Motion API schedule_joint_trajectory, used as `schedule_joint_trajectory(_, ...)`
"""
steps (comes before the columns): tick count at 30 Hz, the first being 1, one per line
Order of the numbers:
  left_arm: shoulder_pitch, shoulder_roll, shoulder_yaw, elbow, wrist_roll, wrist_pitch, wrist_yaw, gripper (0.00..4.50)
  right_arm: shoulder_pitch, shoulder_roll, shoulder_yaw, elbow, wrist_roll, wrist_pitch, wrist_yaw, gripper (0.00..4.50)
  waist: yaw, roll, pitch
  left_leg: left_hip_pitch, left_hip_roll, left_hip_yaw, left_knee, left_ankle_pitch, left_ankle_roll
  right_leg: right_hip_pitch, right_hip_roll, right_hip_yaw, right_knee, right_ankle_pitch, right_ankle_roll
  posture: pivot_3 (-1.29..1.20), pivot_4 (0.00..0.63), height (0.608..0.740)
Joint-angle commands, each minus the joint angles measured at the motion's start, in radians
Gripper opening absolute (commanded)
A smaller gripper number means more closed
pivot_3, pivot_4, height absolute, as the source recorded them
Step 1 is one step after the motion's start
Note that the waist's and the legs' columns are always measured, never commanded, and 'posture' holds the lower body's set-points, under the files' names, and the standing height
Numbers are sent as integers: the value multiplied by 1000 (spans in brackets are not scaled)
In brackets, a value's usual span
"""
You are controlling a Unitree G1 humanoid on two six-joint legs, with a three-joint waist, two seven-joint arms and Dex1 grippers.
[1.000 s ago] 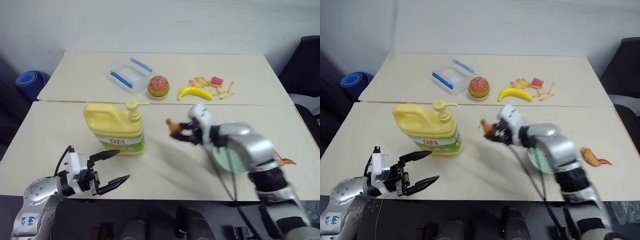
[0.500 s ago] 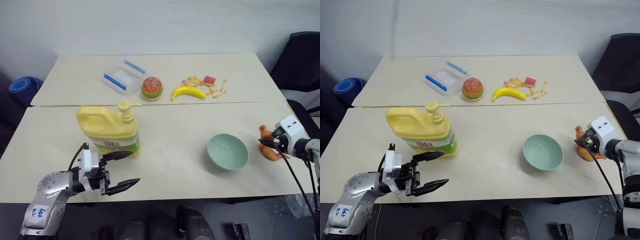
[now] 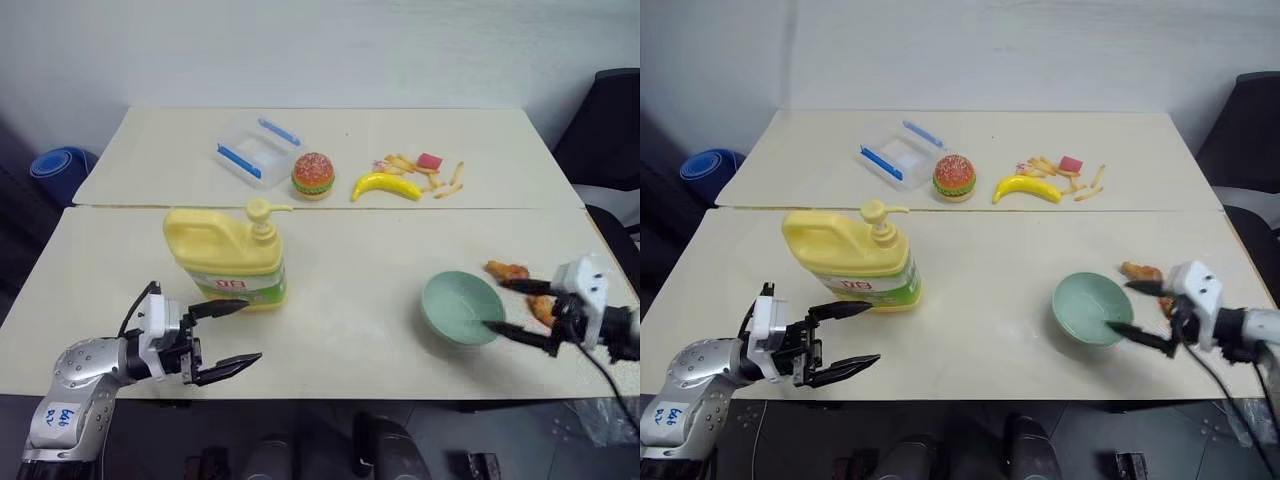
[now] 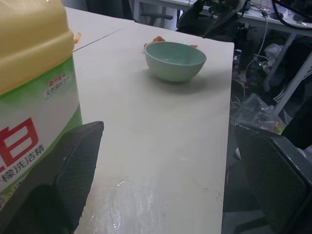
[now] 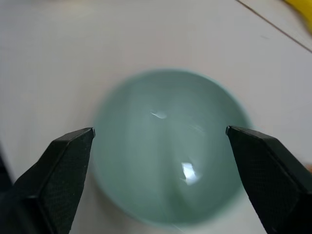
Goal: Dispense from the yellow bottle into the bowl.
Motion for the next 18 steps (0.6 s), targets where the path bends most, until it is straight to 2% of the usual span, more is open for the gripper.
schedule_joint_trajectory(1,-8,-3,4,4,8,-21,-2,4500,25,72,58,-105,-51,20,-125,4479,1,0,0,0,0,0,0,-1,-1,0,0,0,0,0,0,0,150,740)
schedule_joint_trajectory(6,-14,-5,-8,-5,16,-18,10,4500,-12,135,163,-17,-164,1,-201,4479,10,0,0,0,-2,1,0,0,1,-3,-1,0,0,0,0,0,150,740)
schedule_joint_trajectory(9,-18,-2,-6,-11,17,-13,18,4500,-57,170,189,62,-209,-46,-238,3919,10,-1,0,-1,-2,1,0,0,2,-3,-1,0,0,0,0,0,150,740)
schedule_joint_trajectory(13,-13,-2,5,-27,13,-9,36,4500,-96,181,222,147,-275,-114,-249,2566,9,-1,0,-1,-2,1,0,0,2,-2,-1,0,0,0,0,0,150,740)
schedule_joint_trajectory(18,10,-1,21,-51,4,-2,61,4500,-107,183,245,130,-286,-145,-222,767,8,-3,-1,-1,-2,1,0,0,2,-2,-1,0,0,0,0,0,150,740)
